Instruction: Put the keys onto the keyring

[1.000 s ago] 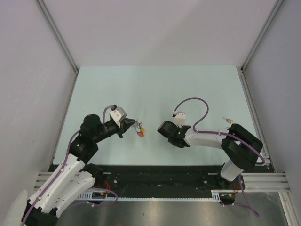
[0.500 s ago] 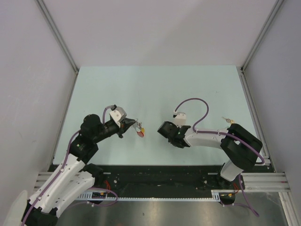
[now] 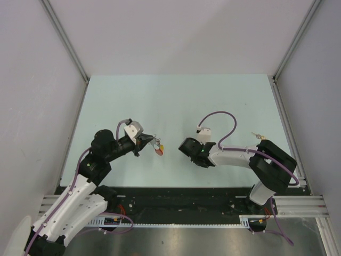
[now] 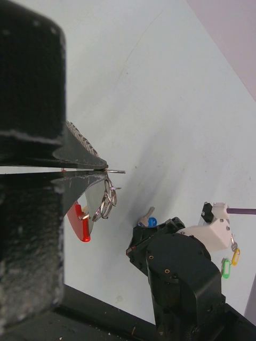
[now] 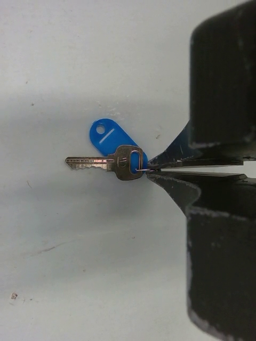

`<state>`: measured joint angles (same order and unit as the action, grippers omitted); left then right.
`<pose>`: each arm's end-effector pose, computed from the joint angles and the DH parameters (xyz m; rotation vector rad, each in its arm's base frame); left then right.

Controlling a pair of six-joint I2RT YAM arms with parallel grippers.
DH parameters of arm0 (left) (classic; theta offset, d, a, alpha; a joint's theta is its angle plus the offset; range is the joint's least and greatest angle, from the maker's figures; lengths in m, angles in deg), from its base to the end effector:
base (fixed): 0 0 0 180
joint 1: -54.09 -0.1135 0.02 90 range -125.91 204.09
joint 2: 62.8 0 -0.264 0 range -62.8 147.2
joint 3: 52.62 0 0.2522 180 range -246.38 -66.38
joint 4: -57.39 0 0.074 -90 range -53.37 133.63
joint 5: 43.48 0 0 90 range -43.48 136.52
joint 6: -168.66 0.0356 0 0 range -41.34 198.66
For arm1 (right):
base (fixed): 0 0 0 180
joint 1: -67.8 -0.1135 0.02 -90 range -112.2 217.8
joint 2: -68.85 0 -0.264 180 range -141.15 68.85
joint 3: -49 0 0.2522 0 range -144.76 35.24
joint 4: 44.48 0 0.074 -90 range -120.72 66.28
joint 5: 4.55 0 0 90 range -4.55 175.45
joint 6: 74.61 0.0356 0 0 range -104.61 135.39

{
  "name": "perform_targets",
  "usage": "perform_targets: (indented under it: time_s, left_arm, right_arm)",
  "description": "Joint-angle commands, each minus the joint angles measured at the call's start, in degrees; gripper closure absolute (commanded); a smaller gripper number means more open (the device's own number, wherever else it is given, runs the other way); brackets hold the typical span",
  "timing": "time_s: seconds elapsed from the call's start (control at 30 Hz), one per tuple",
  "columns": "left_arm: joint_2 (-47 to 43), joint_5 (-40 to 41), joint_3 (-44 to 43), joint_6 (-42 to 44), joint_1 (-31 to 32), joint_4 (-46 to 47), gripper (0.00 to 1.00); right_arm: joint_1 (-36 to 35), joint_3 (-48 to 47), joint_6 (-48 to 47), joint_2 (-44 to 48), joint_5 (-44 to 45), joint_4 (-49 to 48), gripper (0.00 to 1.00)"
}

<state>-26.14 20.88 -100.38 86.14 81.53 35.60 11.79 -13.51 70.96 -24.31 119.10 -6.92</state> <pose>0.1349 -0.0874 0.3000 0.8411 1.5725 -0.6445 0.1785 0.2294 0.1523 0.1332 2.4509 -0.0266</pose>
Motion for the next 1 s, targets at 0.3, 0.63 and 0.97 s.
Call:
perform_targets:
  time_s: [0.3,0.63,0.97]
  left_arm:
    - [-0.9,-0.7,-2.8,-0.5,-0.5,1.6,1.0]
    - [1.8,-5.8,-3.6,-1.2,-0.5,2.5,1.0]
    - [5.4,-10.5,-7.3,1.4,-0.5,3.7,1.0]
  right_arm:
    - [0.5,1.2,-5.6,5.8,2.3,-0.1,1.0]
    - [-0.2,1.2,-32.6,20.8,-3.6,-5.2,1.0]
    - [4.5,-2.0,-53.2,34.3,-21.9,-8.1,1.0]
